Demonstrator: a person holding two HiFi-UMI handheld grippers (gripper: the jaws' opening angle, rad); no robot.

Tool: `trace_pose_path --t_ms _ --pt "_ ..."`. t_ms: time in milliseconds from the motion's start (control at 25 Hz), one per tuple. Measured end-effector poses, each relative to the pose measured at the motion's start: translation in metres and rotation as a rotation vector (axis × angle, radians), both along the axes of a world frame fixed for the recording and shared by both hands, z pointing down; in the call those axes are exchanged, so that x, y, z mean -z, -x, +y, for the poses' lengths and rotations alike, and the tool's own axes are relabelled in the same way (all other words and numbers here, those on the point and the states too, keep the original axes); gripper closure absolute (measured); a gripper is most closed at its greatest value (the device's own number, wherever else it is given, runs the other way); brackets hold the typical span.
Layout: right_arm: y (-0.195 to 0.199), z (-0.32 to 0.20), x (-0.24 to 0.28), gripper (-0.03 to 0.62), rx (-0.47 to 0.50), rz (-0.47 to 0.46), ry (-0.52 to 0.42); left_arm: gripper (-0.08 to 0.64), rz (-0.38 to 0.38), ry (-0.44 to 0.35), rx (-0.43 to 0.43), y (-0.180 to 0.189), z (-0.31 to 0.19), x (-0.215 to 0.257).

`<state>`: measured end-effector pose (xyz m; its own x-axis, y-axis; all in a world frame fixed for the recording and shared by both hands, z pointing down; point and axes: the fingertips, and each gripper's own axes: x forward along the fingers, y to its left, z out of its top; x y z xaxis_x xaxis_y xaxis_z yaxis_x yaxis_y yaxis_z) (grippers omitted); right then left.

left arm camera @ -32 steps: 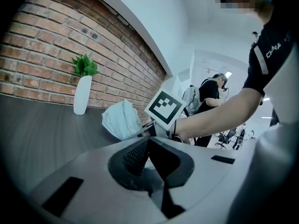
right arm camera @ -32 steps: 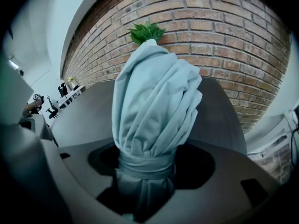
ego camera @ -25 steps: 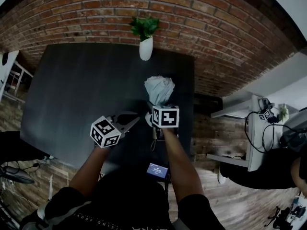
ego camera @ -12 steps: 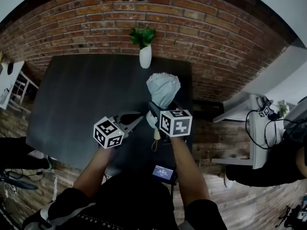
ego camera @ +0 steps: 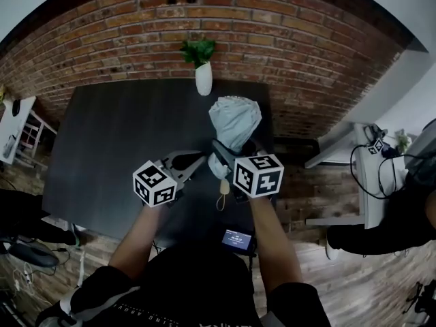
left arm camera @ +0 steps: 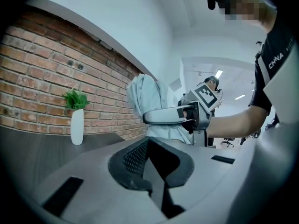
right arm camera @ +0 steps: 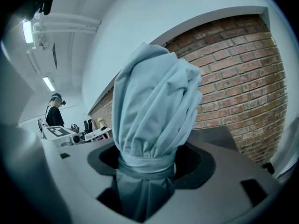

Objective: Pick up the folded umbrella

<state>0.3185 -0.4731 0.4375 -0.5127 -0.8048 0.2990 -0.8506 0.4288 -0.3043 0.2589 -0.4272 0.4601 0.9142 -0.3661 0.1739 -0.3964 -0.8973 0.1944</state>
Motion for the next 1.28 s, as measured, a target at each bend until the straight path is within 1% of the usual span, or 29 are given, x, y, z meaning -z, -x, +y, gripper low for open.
trace_pose_path --t_ms 240,600,1280 --pt "-0.006 0.005 0.007 0.272 -0.014 -0.03 -0.017 0.558 0.003 -0.002 -0.006 -0.003 0.002 0.003" --pt "-0.008 0.01 0.009 0.272 -0.014 -0.044 -0.034 0.558 0.014 -0.011 -0.022 -0.008 0.006 0.006" --pt "-0.005 0.02 0.007 0.272 0.002 -0.019 -0.035 0.558 0.0 -0.023 -0.041 -0.01 0.015 0.007"
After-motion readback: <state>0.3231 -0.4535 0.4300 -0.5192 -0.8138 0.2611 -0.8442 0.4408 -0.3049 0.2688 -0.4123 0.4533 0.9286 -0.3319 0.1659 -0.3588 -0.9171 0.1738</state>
